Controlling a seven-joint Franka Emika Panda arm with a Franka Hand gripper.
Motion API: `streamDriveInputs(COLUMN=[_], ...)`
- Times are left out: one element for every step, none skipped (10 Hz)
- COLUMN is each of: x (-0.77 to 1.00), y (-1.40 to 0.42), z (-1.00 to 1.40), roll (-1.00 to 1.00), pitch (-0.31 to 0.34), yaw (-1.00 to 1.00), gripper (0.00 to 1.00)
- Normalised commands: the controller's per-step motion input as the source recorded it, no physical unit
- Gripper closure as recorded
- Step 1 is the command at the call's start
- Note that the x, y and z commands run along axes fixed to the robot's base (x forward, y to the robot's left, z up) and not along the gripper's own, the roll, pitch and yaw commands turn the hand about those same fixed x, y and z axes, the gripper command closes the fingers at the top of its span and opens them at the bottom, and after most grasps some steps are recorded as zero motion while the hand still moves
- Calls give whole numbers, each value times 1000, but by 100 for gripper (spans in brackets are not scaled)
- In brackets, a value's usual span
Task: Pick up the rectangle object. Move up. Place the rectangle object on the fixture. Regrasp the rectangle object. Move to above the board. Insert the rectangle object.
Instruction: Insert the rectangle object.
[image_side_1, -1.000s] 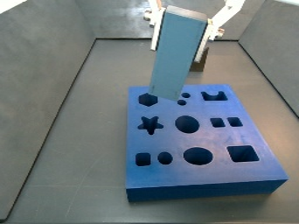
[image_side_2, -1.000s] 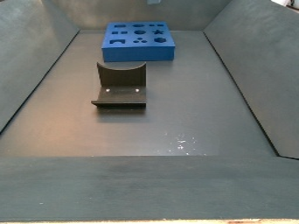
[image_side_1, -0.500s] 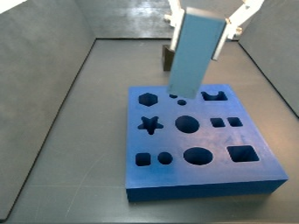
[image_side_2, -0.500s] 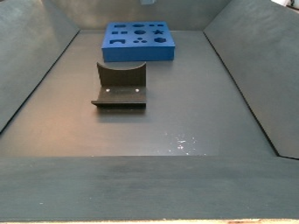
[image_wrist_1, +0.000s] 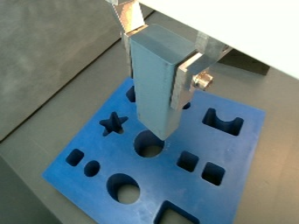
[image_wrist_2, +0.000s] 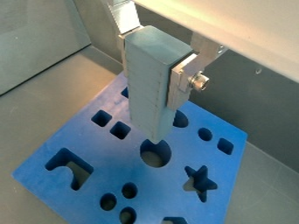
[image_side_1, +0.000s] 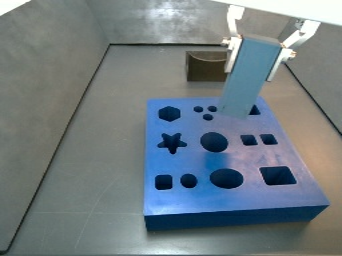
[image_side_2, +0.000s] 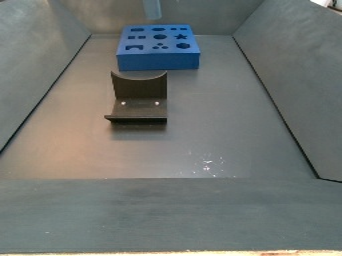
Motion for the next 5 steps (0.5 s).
streamDriveInputs(x=[0, 0, 0, 494, 1000], y=[-277, -683, -686, -731, -417], z=[31, 154, 151, 169, -23], roll=[240, 877, 1000, 534, 214], pitch=[0, 0, 0, -326, -251], yaw=[-77, -151, -74, -146, 0], gripper=[100, 100, 100, 100, 100])
